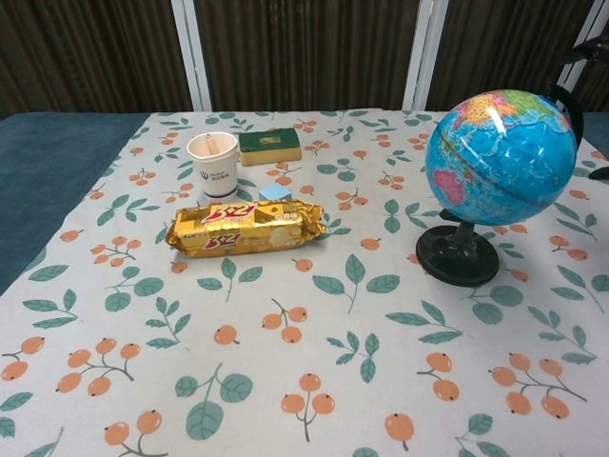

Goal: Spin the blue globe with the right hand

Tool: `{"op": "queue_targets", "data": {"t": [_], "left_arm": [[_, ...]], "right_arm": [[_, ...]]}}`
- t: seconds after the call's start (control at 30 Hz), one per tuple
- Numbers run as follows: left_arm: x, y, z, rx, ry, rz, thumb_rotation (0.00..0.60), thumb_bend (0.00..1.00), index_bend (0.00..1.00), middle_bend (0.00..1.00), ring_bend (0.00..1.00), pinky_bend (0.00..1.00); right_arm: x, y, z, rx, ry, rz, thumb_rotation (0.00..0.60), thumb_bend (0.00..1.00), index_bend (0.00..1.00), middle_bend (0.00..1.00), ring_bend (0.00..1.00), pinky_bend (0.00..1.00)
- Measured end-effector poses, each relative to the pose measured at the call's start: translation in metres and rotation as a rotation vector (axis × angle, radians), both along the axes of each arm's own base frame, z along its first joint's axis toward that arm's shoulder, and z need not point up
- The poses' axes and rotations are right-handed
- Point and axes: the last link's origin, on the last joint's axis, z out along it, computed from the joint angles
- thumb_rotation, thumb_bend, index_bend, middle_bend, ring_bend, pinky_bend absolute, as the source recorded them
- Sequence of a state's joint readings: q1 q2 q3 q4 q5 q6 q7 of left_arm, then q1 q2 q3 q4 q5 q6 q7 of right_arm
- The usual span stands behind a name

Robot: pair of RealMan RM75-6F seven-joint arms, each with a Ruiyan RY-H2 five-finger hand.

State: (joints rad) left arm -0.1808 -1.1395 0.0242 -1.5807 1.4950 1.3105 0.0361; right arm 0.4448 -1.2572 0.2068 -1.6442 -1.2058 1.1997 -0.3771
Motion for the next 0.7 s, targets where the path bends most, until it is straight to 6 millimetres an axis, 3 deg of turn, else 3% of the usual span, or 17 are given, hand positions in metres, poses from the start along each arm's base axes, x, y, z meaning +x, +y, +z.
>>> {"op": "queue_targets", "data": {"t": [0.2, 0.4, 0.53, 0.7], "left_arm": [[0.001, -0.001, 0.002, 0.01, -0.004, -0.007, 0.6, 0.43, 0.01, 0.0, 0.0, 0.05], [0.005, -0.001, 0.003, 0.029, -0.022, -0.042, 0.6, 0.44, 0.0, 0.0, 0.0, 0.05], [0.009, -0.005, 0.003, 0.026, -0.046, -0.076, 0.6, 0.44, 0.0, 0.0, 0.0, 0.04], [0.009, -0.005, 0.004, 0.022, -0.038, -0.082, 0.6, 0.44, 0.0, 0.0, 0.0, 0.04]], "right_arm": [[-0.011, 0.023, 0.013, 0.006, 0.044, 0.007, 0.6, 0.12, 0.0, 0.0, 0.0, 0.0], [-0.034, 0.088, 0.024, 0.079, 0.135, -0.01, 0.6, 0.12, 0.0, 0.0, 0.0, 0.0], [-0.046, 0.13, 0.031, 0.04, 0.133, -0.03, 0.6, 0.12, 0.0, 0.0, 0.0, 0.0], [-0.063, 0.166, 0.04, -0.016, 0.088, -0.026, 0.6, 0.12, 0.0, 0.0, 0.0, 0.0]]}}
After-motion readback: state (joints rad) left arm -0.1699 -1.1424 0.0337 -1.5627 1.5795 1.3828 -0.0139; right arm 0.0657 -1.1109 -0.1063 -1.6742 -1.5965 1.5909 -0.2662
